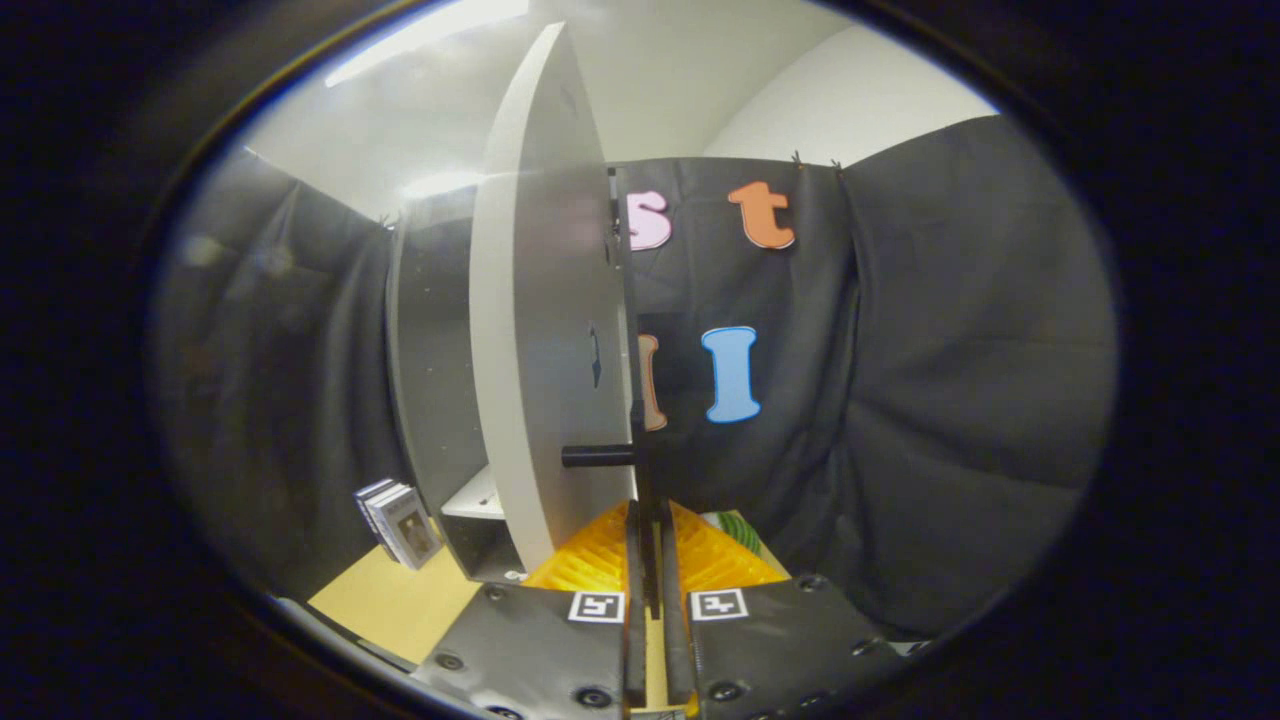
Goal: Open the shoe cabinet door, grab the shoes and put them into the shoe cabinet, then close the shoe cabinet door.
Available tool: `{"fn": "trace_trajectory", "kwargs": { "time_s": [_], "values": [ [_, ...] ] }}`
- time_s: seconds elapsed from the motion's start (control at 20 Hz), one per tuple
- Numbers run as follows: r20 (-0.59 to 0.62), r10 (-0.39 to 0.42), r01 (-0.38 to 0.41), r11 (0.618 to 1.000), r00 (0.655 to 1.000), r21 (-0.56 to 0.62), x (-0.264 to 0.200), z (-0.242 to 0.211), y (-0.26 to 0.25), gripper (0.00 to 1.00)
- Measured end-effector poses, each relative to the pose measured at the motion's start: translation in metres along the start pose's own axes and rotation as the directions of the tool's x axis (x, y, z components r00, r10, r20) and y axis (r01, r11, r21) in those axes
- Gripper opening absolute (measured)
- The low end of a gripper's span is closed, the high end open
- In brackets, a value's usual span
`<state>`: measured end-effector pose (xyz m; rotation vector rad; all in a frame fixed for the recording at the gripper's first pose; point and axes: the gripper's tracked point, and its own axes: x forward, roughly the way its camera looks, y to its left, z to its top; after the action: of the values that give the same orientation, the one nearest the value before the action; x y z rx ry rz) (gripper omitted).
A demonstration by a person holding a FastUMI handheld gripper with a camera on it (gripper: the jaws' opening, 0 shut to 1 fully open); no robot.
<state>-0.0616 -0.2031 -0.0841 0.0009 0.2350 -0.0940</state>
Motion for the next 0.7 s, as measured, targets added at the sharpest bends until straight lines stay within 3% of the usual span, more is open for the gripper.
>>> {"fn": "trace_trajectory", "kwargs": {
  "time_s": [0.35,0.7],
  "values": [
    [-0.026,0.004,-0.004,1.0,1.0,-0.001,0.002,0.0,-0.026,0.1],
    [0.031,-0.111,0.112,0.993,0.993,-0.025,-0.053,0.005,-0.035,0.1]
  ]
}}
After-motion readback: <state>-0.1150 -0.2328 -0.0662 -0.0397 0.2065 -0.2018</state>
